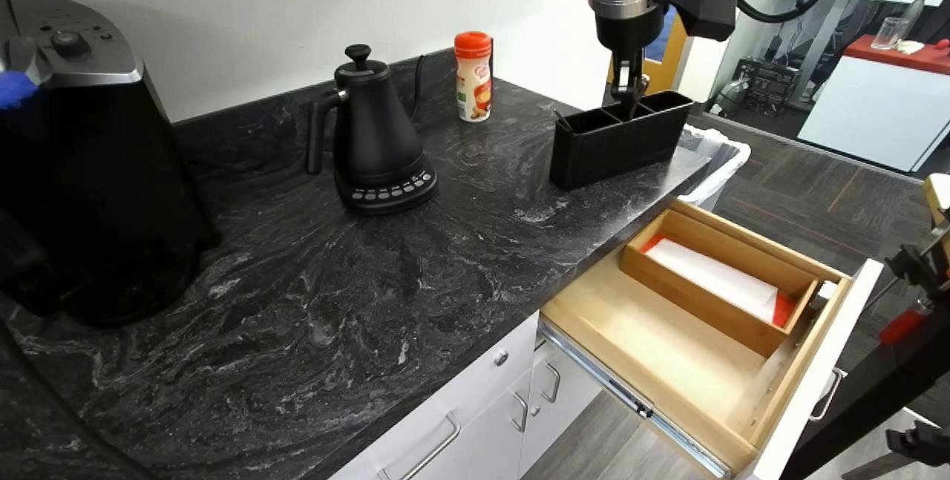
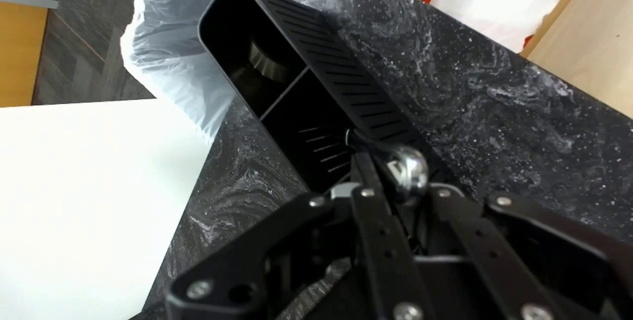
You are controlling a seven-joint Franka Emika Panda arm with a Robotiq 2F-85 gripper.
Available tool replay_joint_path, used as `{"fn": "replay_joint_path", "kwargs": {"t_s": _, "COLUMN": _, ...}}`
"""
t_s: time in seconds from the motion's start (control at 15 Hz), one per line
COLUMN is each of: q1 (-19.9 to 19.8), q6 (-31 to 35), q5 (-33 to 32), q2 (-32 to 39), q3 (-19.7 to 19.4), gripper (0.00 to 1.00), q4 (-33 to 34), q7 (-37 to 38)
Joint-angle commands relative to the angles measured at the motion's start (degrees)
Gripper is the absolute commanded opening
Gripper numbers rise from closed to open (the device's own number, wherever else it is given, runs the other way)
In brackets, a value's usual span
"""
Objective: Take the butter knife out of the cutlery holder and put it in the open drawer on the right
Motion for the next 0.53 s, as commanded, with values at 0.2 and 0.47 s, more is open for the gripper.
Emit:
{"fn": "replay_joint_path", "kwargs": {"t_s": 0.2, "q1": 0.38, "q6": -8.48, "q5": -4.91, "q2": -0.87, "q3": 0.15, "gripper": 0.08, "q4": 2.16, "q7": -1.54}}
{"fn": "replay_joint_path", "kwargs": {"t_s": 0.47, "q1": -0.04, "q6": -11.11, "q5": -6.08, "q2": -0.15, "q3": 0.82, "gripper": 0.08, "q4": 3.46, "q7": -2.88}}
